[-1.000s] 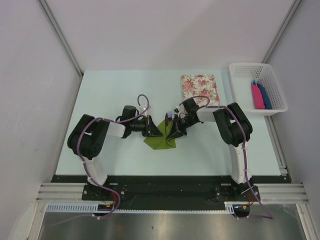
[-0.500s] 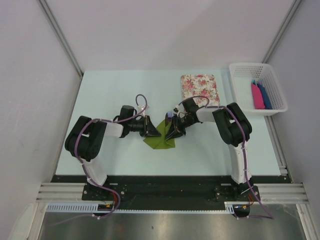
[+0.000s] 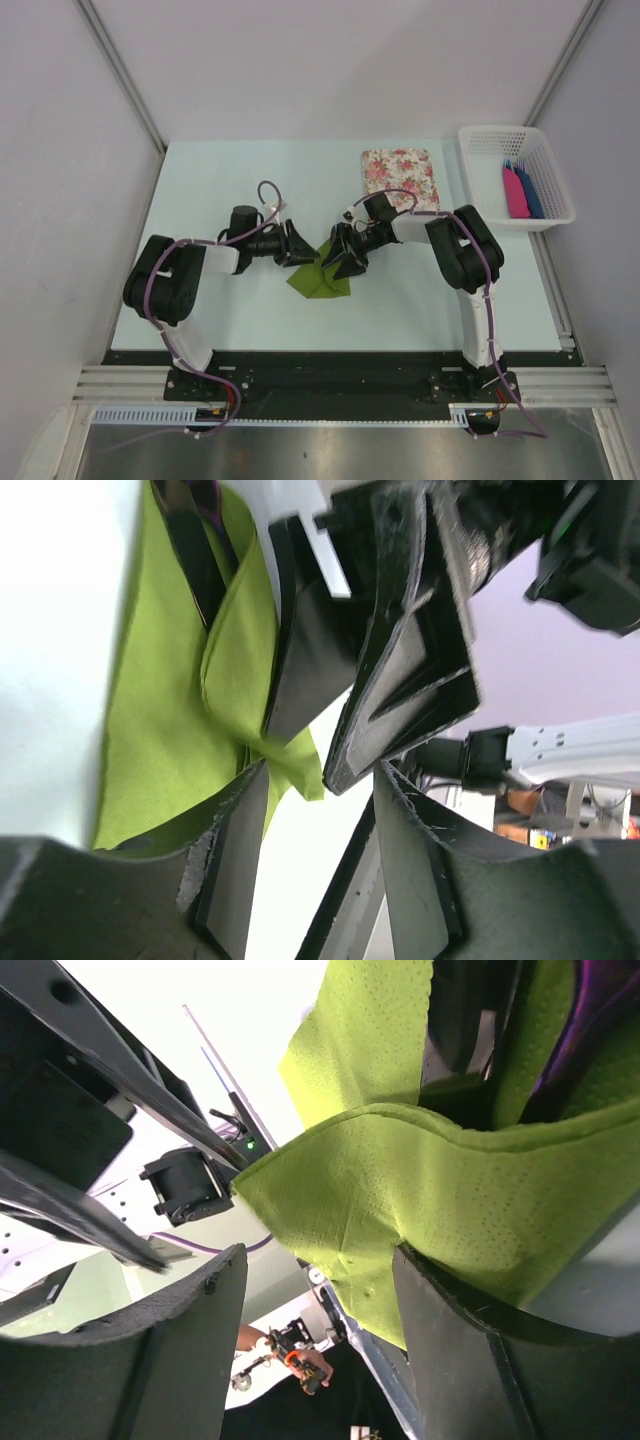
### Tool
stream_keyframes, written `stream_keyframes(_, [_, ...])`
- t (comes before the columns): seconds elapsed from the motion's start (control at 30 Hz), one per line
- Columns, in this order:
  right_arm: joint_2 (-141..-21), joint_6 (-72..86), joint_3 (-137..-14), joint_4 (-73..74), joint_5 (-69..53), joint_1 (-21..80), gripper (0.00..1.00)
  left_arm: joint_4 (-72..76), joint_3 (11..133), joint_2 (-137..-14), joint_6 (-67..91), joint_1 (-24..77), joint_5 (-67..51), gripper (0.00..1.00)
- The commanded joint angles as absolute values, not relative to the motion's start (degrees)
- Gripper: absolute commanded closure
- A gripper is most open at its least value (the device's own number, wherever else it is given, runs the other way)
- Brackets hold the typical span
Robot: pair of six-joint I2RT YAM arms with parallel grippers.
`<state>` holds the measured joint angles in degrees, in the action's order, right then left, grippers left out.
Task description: Place the utensils on the paper napkin and roll it up
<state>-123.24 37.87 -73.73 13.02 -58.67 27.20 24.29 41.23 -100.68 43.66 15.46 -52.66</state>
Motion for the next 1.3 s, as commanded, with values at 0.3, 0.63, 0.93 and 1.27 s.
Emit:
stream_keyframes(0.3, [-124.72, 36.39, -74.09, 14.59, -52.47, 27.42, 0.39, 17.15, 51.58, -103.00, 42.19, 15.38, -50.27, 0.60])
stream_keyframes(0.63, [-124.63, 36.21, -74.09, 14.59, -52.12, 27.33, 0.42, 4.75, 55.72, -108.19, 36.13, 20.65, -49.31, 0.78])
stream_keyframes(0.93, [-123.58, 35.33, -74.88, 14.76, -51.59, 27.33, 0.43, -7.46, 58.18, -111.53, 26.81, 20.74, -44.83, 0.87])
stream_keyframes(1.27, [-117.26, 33.66, -77.08, 15.91, -50.20, 27.25, 0.79, -10.37, 58.27, -110.57, 23.20, 20.57, -39.38, 0.98])
